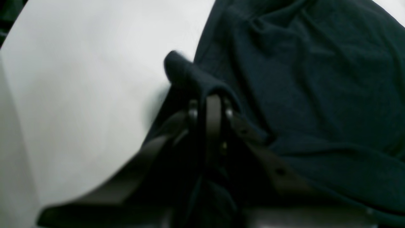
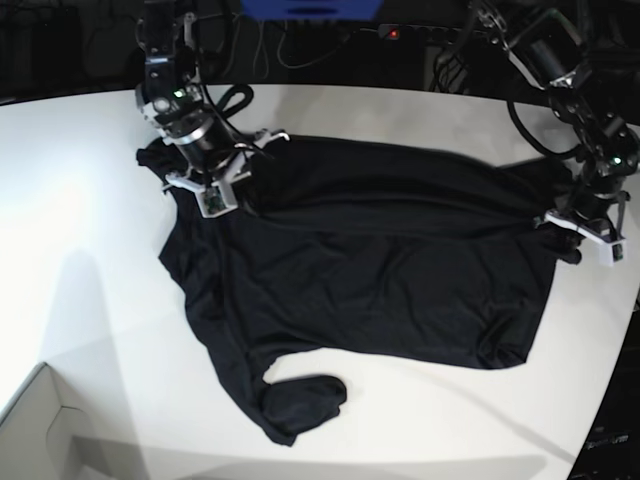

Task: Layout the t-shirt on the table in an organized manner, then fold the t-shirt properly
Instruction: 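Regrasp the shirt edge with both grippers and spread it apart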

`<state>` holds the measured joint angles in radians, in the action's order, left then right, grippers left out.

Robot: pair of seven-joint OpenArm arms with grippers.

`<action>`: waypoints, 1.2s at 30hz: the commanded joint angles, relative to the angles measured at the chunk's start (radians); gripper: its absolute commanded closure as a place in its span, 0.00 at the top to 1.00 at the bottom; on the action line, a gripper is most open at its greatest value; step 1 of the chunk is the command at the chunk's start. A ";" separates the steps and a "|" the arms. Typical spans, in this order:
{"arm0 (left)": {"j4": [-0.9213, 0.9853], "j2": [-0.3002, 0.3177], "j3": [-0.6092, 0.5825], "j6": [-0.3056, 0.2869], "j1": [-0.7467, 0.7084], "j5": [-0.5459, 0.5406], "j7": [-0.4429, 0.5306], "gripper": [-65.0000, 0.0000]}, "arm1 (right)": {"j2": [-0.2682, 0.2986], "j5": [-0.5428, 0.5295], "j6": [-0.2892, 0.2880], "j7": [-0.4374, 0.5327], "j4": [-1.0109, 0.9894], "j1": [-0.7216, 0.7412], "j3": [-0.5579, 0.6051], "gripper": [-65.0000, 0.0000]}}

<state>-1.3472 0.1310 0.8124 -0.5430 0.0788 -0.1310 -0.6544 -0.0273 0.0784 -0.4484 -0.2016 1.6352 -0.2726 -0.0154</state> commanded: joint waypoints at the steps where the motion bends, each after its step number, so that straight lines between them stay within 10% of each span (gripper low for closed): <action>1: 0.007 0.012 0.000 -0.001 0.013 -0.009 0.017 0.00 | 0.010 -0.010 -0.002 0.029 0.017 0.009 -0.002 0.00; 11: 0.139 0.060 0.002 -0.001 0.037 -0.011 0.018 0.03 | 0.013 -0.009 -0.002 0.024 0.021 0.017 -0.002 0.13; 19: 0.133 0.058 0.002 -0.006 0.036 -0.015 0.017 0.49 | 0.030 -0.015 -0.002 0.026 0.211 -0.058 -0.108 0.51; 26: 0.130 0.060 0.014 -0.009 0.036 -0.020 0.017 0.53 | 0.028 -0.016 -0.002 0.026 0.218 -0.089 -0.349 0.52; 36: -0.045 0.049 0.074 -0.010 0.026 -0.020 0.005 0.53 | 0.002 -0.018 -0.003 0.031 0.205 -0.172 -0.350 0.52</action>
<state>-1.3758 0.1646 0.8852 -0.5526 0.0971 -0.1413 -0.6693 -0.0296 0.0731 -0.4492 -0.1986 1.8233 -0.4419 -0.3637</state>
